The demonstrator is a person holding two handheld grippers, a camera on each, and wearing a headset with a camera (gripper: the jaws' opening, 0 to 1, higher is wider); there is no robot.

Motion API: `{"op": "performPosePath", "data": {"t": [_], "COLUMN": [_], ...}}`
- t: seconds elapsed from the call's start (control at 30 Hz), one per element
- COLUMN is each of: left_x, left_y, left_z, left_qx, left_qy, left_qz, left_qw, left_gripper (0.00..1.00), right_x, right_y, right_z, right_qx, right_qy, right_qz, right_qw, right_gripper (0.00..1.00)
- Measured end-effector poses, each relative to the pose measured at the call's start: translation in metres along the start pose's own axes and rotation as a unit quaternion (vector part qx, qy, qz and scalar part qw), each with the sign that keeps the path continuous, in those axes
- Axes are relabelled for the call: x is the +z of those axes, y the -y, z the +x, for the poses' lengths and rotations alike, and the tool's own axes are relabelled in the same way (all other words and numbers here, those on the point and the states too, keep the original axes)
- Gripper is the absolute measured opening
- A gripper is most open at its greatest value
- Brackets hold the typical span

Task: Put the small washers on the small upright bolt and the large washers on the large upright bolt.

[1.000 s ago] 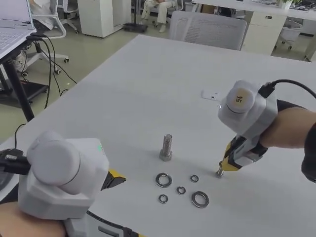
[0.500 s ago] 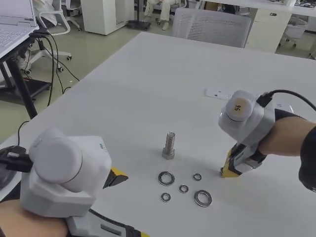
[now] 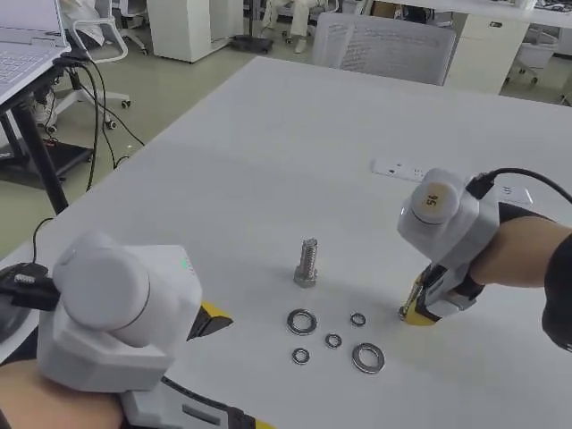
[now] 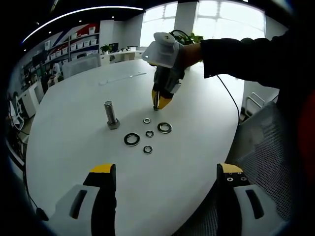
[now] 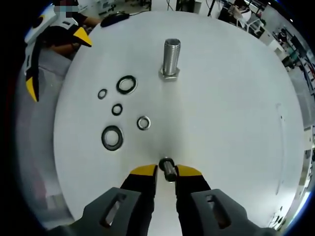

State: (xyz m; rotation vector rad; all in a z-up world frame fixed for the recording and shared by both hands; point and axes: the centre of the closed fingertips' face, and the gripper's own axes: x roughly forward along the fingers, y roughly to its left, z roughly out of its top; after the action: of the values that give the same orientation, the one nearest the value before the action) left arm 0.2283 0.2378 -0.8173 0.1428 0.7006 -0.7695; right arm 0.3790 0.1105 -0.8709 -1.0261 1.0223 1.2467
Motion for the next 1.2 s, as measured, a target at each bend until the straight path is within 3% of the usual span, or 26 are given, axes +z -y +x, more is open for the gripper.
{"op": "performPosePath", "data": {"t": [0.5, 0.87, 1.2], "left_x": [0.002, 0.002, 0.003], "left_y": [0.001, 0.0, -0.001], "left_z": [0.0, 0.001, 0.001], "left_qx": [-0.001, 0.0, 0.001], "left_qy": [0.001, 0.001, 0.003], "left_qz": [0.003, 0.005, 0.004], "left_qw": [1.0, 1.0, 1.0], "left_gripper": [0.83, 0.83, 0.83], "right_x": [0.005, 0.041, 0.063], "right_y": [0.002, 0.003, -0.007], "right_z": [-0.02, -0.04, -0.038], "right_qx": [-0.014, -0.036, -0.031], "right_qy": [0.011, 0.053, 0.06], "right_qz": [-0.008, -0.044, -0.075], "right_qw": [0.9998, 0.9969, 0.9949], "right_gripper": [0.28, 0.35, 0.34]}}
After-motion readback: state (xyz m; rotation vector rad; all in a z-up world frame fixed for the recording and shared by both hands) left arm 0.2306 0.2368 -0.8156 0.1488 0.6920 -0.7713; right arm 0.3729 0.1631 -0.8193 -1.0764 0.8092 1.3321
